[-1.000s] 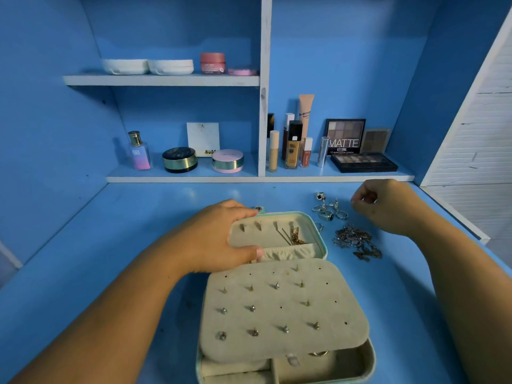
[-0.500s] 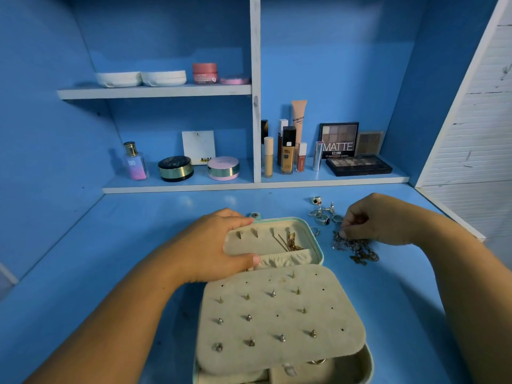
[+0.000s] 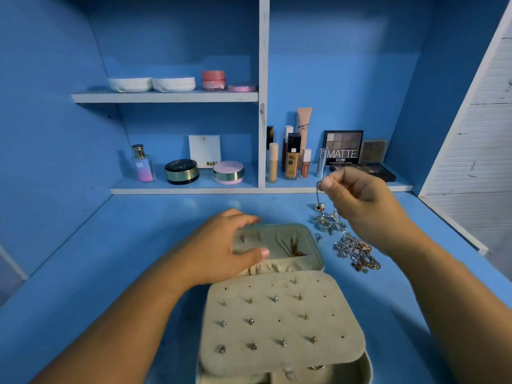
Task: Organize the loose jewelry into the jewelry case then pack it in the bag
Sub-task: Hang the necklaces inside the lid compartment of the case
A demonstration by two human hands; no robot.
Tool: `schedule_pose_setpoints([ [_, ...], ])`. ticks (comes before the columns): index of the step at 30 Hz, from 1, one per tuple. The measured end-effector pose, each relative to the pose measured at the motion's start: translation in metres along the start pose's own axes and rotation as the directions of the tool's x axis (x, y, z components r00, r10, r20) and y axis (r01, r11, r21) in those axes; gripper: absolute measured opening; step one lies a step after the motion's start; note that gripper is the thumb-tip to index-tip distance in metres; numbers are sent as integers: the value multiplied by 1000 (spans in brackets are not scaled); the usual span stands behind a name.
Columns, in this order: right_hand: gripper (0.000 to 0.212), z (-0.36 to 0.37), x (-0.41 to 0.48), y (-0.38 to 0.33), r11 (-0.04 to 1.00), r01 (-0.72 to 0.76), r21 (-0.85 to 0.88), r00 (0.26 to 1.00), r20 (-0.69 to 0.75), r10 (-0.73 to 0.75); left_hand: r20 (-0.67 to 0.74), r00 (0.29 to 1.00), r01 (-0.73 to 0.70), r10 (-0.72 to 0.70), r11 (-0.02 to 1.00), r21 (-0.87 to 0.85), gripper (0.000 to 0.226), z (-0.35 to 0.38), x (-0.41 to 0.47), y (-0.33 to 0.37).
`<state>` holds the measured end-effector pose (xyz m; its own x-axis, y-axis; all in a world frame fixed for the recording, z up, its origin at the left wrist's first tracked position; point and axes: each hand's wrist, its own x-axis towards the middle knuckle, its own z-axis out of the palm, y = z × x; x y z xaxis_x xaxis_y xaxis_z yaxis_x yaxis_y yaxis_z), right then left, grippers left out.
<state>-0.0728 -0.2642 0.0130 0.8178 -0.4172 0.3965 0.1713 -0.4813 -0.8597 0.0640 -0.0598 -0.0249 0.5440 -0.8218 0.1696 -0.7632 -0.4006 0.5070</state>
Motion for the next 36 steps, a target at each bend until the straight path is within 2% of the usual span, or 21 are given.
schedule_pose_setpoints([
  [3,21,17,-8,-13,996,87,34,994,57,-88,-65,997,-39,30,989,-144,60,0,-1,10],
  [5,21,26,-12,-17,989,136,57,985,95,-141,-48,998,-54,44,968,-245,54,-1,-3,18],
  [8,22,35,-17,-12,984,154,86,977,138,-165,23,997,-64,76,936,-347,35,2,-5,25],
  [11,27,40,-19,2,980,162,113,975,133,-177,10,997,-60,72,892,-449,14,9,-5,24],
  [14,49,42,-14,13,987,141,82,984,103,-149,-46,999,-18,-9,833,-553,11,7,0,20],
  [15,49,41,-11,14,989,133,63,985,99,-139,-68,996,-1,-49,808,-589,15,3,2,19],
  [17,33,40,-7,16,994,109,25,987,113,-111,-102,985,39,-138,760,-649,20,-2,5,17],
  [20,5,41,-7,18,997,76,-5,988,132,-75,-99,962,101,-253,671,-735,14,-7,6,16],
  [22,12,42,-7,22,997,72,-34,988,141,-67,-82,948,128,-306,608,-784,14,-7,7,15],
  [24,21,42,-8,24,991,83,-104,986,156,-66,-85,936,141,-341,586,-798,13,-7,7,14],
  [27,25,41,-9,23,959,103,-262,982,178,-57,-119,916,170,-384,638,-751,11,-4,8,12],
  [29,25,41,-10,25,930,108,-352,984,168,-50,-183,905,169,-385,718,-675,10,-1,8,8],
  [32,30,41,-10,27,899,111,-423,985,165,-44,-285,915,135,-286,882,-452,11,2,9,2],
  [36,21,42,-8,26,877,95,-471,974,226,16,-322,931,91,-169,966,-244,10,2,6,-1],
])
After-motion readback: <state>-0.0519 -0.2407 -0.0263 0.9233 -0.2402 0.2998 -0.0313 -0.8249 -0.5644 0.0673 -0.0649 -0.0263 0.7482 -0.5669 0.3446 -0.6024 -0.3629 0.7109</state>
